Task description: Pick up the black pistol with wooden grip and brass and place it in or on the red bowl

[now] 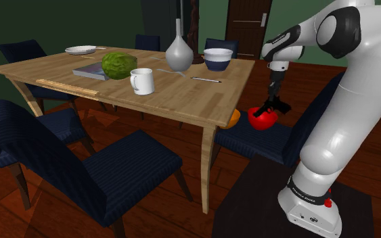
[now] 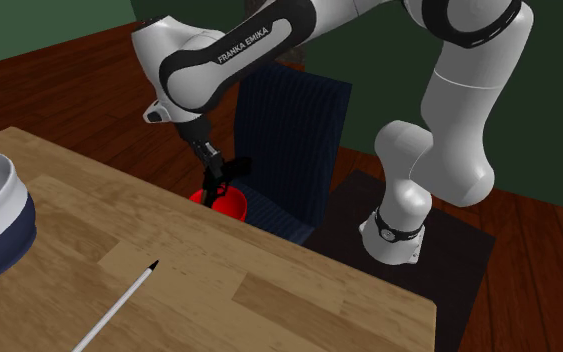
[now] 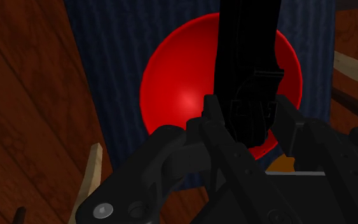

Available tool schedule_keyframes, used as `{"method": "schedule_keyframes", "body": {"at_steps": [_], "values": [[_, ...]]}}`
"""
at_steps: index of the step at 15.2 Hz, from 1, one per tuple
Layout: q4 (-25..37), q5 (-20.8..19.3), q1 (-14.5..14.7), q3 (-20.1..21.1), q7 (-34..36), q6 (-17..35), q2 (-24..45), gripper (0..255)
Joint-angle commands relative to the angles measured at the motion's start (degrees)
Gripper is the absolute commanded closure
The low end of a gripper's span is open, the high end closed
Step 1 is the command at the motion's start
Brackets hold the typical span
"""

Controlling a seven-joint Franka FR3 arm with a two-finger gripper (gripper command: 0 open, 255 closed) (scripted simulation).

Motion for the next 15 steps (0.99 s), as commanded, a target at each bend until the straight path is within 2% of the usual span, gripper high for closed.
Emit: {"method": "schedule_keyframes", "body": {"at_steps": [1,9,10,15], "values": [[-0.9,0.45,-0.08,-0.07,-0.36,1.46,0.66,255],[-1.21,0.64,-0.11,-0.08,-0.51,1.98,0.95,255],[-1.21,0.64,-0.11,-0.08,-0.51,1.98,0.95,0],[-1.21,0.64,-0.1,-0.07,-0.5,1.98,0.95,0]]}}
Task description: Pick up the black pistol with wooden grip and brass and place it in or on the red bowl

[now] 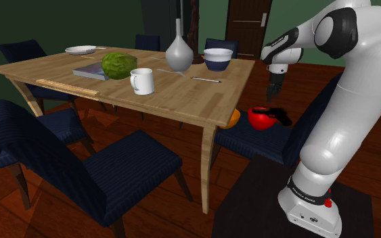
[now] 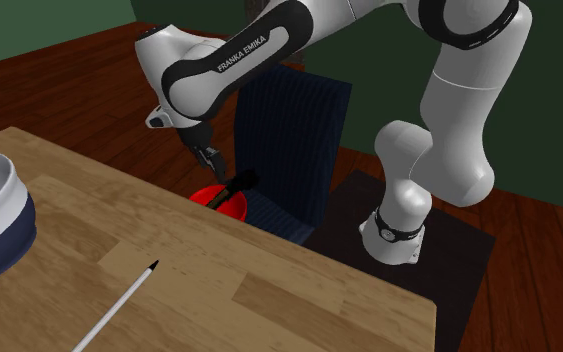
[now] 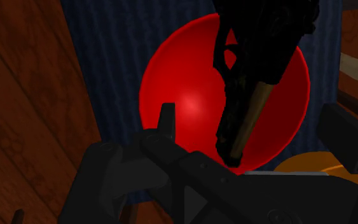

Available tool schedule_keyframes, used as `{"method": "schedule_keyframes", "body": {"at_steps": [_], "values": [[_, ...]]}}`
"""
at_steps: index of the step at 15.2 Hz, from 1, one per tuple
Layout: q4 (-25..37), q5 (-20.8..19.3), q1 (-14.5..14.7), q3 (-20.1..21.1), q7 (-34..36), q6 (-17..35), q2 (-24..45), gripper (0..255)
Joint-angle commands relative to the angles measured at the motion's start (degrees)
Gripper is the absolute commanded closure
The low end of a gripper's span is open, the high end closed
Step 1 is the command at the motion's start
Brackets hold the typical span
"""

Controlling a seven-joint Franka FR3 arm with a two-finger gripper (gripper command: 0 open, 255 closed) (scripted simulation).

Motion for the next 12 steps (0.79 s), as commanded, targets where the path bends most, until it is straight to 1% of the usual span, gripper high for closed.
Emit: {"method": "schedule_keyframes", "body": {"at_steps": [1,4,12], "values": [[1.52,-0.35,0.06,0.03,0.27,-1.91,-0.52,0],[6.14,-0.94,0.18,0.12,0.73,-7.25,-1.46,0],[6.14,-0.94,0.18,0.12,0.73,-7.25,-1.46,0]]}}
